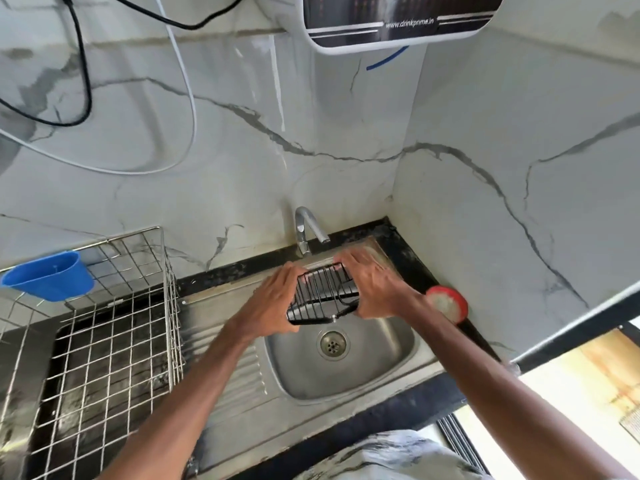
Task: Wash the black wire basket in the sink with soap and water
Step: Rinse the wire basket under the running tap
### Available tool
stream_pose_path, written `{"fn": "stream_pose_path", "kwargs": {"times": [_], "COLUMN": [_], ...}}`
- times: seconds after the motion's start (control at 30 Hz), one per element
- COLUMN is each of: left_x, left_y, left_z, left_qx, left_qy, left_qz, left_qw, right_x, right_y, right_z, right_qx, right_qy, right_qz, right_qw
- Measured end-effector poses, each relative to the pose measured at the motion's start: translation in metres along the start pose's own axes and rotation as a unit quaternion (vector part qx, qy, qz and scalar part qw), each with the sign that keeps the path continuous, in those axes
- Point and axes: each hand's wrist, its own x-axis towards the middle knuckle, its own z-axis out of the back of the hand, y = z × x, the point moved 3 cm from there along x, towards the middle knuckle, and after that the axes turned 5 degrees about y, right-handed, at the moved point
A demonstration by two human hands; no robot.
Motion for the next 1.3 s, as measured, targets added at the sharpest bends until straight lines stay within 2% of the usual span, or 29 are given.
{"fn": "stream_pose_path", "kwargs": {"times": [0.13,0.23,0.3,0.37,0.43,0.5,0.53,0.6,0.63,0.67,0.73,0.8,0.83,0.87,0.93,1.03,1.1,1.17,1.23,1.3], "left_x": [0.004,0.009,0.008,0.002,-0.007,-0.014,-0.015,-0.006,0.001,0.010,0.029,0.045,0.051,0.053,0.055,0.055,0.058,0.062,0.068,0.074], "left_y": [0.002,0.005,0.008,0.007,-0.001,-0.020,-0.033,-0.065,-0.081,-0.091,-0.109,-0.119,-0.121,-0.120,-0.112,-0.102,-0.100,-0.100,-0.099,-0.098], "left_z": [-0.014,-0.003,0.001,-0.012,-0.033,-0.046,-0.051,-0.057,-0.054,-0.052,-0.042,-0.038,-0.037,-0.037,-0.039,-0.033,-0.021,-0.007,0.005,0.014], "left_qx": [-0.009,-0.061,-0.100,-0.176,-0.258,-0.377,-0.463,-0.661,-0.729,-0.768,-0.793,-0.805,-0.810,-0.811,-0.784,-0.727,-0.698,-0.666,-0.629,-0.586], "left_qy": [-0.017,-0.093,-0.154,-0.168,-0.171,-0.164,-0.139,-0.079,-0.069,-0.071,-0.079,-0.089,-0.096,-0.105,-0.114,-0.081,-0.058,-0.043,-0.012,0.030], "left_qz": [0.001,0.036,0.109,0.220,0.328,0.393,0.404,0.388,0.367,0.352,0.343,0.335,0.327,0.319,0.327,0.334,0.337,0.344,0.340,0.331], "left_qw": [1.000,0.993,0.977,0.945,0.892,0.822,0.776,0.637,0.573,0.530,0.497,0.482,0.477,0.478,0.515,0.595,0.629,0.660,0.699,0.739], "right_x": [-0.001,0.000,0.002,0.007,0.012,0.016,0.017,0.022,0.024,0.026,0.025,0.022,0.020,0.019,0.019,0.018,0.019,0.017,0.014,0.010], "right_y": [-0.008,-0.012,-0.015,-0.021,-0.029,-0.034,-0.036,-0.042,-0.046,-0.049,-0.053,-0.056,-0.057,-0.058,-0.066,-0.082,-0.096,-0.104,-0.105,-0.097], "right_z": [-0.017,-0.017,-0.015,-0.019,-0.024,-0.027,-0.028,-0.032,-0.034,-0.036,-0.035,-0.035,-0.035,-0.032,-0.024,-0.012,-0.011,-0.008,-0.006,0.002], "right_qx": [-0.016,0.036,0.076,0.095,0.094,0.105,0.120,0.153,0.168,0.186,0.262,0.398,0.455,0.482,0.447,0.377,0.323,0.298,0.318,0.352], "right_qy": [-0.002,-0.010,-0.031,-0.027,-0.007,0.012,0.018,0.030,0.033,0.040,0.059,0.114,0.145,0.170,0.196,0.207,0.183,0.126,0.113,0.137], "right_qz": [-0.016,-0.051,-0.084,-0.117,-0.151,-0.180,-0.193,-0.221,-0.226,-0.230,-0.230,-0.234,-0.232,-0.221,-0.199,-0.179,-0.174,-0.170,-0.146,-0.098], "right_qw": [1.000,0.998,0.993,0.988,0.984,0.978,0.974,0.963,0.959,0.954,0.935,0.880,0.847,0.831,0.850,0.885,0.912,0.931,0.930,0.921]}}
